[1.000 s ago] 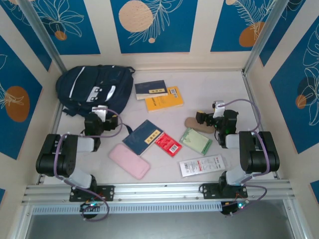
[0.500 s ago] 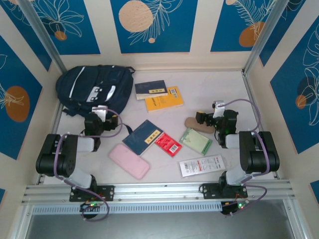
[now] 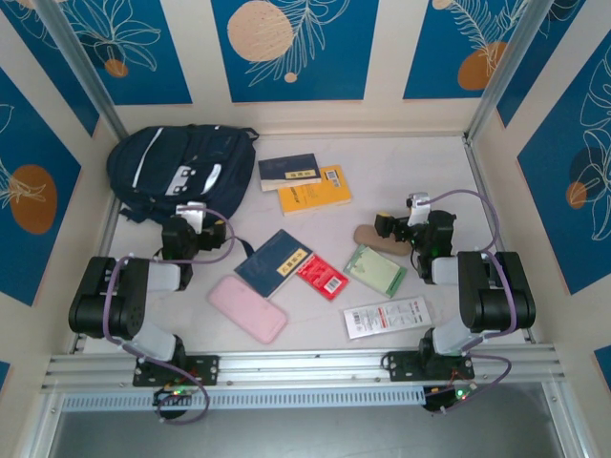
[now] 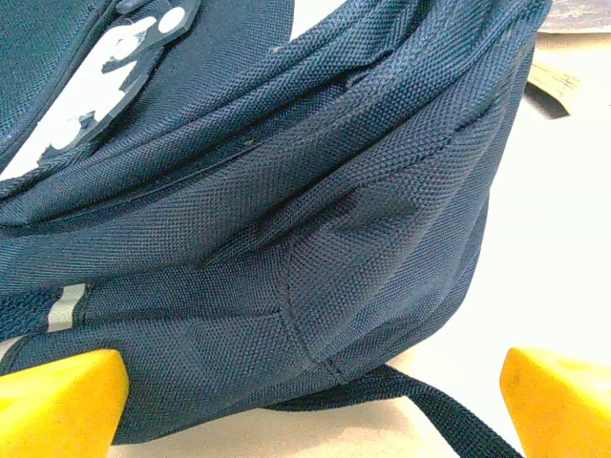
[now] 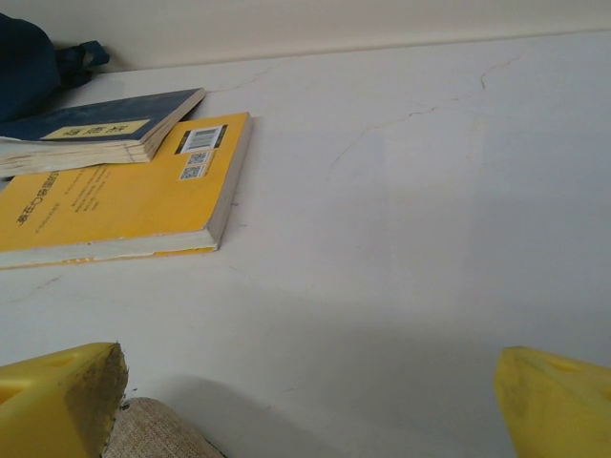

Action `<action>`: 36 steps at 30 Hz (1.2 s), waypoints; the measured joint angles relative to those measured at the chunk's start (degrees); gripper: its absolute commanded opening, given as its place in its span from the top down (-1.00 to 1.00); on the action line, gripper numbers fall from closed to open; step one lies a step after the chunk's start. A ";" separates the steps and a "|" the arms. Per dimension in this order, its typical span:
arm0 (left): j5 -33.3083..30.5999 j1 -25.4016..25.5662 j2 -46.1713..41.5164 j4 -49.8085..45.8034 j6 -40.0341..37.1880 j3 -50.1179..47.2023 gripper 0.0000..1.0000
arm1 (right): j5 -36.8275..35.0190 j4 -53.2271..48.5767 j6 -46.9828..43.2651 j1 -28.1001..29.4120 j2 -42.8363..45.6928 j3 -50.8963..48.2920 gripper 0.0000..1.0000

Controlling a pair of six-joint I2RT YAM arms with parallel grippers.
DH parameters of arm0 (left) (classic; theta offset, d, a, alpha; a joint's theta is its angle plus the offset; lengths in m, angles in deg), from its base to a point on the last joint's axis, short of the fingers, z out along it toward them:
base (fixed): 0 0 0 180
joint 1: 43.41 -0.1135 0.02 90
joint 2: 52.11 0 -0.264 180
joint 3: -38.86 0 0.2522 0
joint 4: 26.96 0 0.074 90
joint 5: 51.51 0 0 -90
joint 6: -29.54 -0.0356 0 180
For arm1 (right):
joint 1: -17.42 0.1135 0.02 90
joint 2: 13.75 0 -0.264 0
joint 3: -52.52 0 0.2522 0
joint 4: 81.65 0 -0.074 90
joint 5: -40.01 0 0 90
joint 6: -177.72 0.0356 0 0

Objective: Pack the student bag

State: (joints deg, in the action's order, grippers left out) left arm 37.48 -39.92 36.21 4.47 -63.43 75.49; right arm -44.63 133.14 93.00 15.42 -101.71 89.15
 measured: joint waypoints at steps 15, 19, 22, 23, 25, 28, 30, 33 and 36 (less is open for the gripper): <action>0.00 0.00 0.00 0.00 0.02 0.00 -0.99 | -0.85 2.75 2.08 -2.21 0.00 -1.99 -0.98; 0.02 0.02 -0.28 -0.35 -0.02 0.04 -0.99 | -0.63 2.19 1.86 -1.62 0.00 -2.08 -0.98; -0.74 0.83 -5.05 -8.96 -0.68 2.19 -1.00 | -1.86 -0.13 0.76 0.46 2.80 -2.23 -0.98; -1.22 1.44 -7.19 -11.67 -1.01 3.23 -1.00 | -3.10 -2.29 0.31 1.60 5.22 -2.21 -0.98; -2.75 3.32 -14.45 -16.50 -1.73 5.81 -1.00 | -6.16 -8.28 -0.98 5.55 12.85 -1.18 -0.98; -4.42 7.08 -24.98 -20.74 -1.49 9.49 -1.00 | -9.09 -13.40 -2.08 12.46 21.90 2.71 -0.98; -4.44 10.10 -30.14 -25.18 -1.07 13.73 -0.99 | -10.75 -16.96 -2.16 17.16 26.47 5.88 -0.98; -2.58 15.19 -33.16 -34.84 -0.15 23.67 -1.00 | -14.95 -24.72 -2.12 25.83 32.22 12.46 -0.98; -2.49 18.97 -32.74 -45.92 3.45 34.05 -1.00 | -21.05 -35.47 0.48 34.12 35.52 20.96 -0.98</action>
State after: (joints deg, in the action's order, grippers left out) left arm 34.98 -20.95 3.46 -41.45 -59.97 109.54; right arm -65.68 97.67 93.48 49.54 -66.19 110.11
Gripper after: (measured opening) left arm 0.998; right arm 0.990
